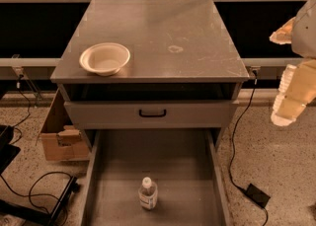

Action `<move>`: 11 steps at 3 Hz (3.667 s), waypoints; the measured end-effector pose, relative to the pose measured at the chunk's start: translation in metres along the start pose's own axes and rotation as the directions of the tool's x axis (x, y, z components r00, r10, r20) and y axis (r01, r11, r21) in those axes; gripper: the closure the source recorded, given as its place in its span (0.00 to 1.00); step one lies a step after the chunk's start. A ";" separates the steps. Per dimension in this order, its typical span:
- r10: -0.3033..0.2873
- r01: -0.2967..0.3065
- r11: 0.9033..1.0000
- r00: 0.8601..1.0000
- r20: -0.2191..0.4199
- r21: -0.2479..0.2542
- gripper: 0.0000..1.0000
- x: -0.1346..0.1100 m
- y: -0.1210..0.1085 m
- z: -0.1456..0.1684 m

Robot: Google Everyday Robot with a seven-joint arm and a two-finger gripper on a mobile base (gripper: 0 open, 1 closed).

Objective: Pick blue plastic bottle from middle drawer and place on counter

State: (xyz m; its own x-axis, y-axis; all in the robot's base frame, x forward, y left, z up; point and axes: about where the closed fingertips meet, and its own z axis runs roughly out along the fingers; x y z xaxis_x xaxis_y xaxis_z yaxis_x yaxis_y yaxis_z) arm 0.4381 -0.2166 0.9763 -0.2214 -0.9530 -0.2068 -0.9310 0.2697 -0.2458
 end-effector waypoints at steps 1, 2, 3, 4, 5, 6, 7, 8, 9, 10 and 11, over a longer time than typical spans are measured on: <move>0.000 0.000 1.000 1.000 0.000 0.000 0.00 0.000 0.000 0.000; 0.033 -0.033 0.999 0.998 0.047 0.003 0.00 0.001 -0.003 0.005; 0.065 -0.058 0.997 0.984 0.164 -0.044 0.00 0.007 0.007 0.045; 0.088 -0.064 0.995 0.939 0.333 -0.082 0.00 0.010 0.037 0.101; 0.077 -0.048 0.996 0.871 0.485 -0.072 0.00 -0.002 0.055 0.156; 0.018 -0.023 1.000 0.804 0.594 0.002 0.00 -0.019 0.053 0.209; -0.027 -0.017 0.998 0.776 0.631 0.065 0.00 -0.027 0.039 0.253; -0.023 -0.030 0.997 0.773 0.633 0.072 0.00 -0.026 0.035 0.260; -0.005 -0.032 0.998 0.760 0.650 0.045 0.00 -0.026 0.049 0.279; 0.018 -0.013 1.000 0.710 0.704 -0.013 0.00 -0.033 0.079 0.323; 0.012 0.019 0.999 0.633 0.774 -0.031 0.00 -0.046 0.094 0.365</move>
Offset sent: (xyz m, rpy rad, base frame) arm 0.0110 -0.0043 -0.0148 0.1348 -0.0071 -0.0523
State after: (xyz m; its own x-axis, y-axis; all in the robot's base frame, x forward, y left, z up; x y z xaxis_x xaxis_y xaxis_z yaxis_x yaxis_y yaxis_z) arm 0.4670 -0.0968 0.6173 0.0735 -0.4926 -0.8671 -0.9436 0.2471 -0.2203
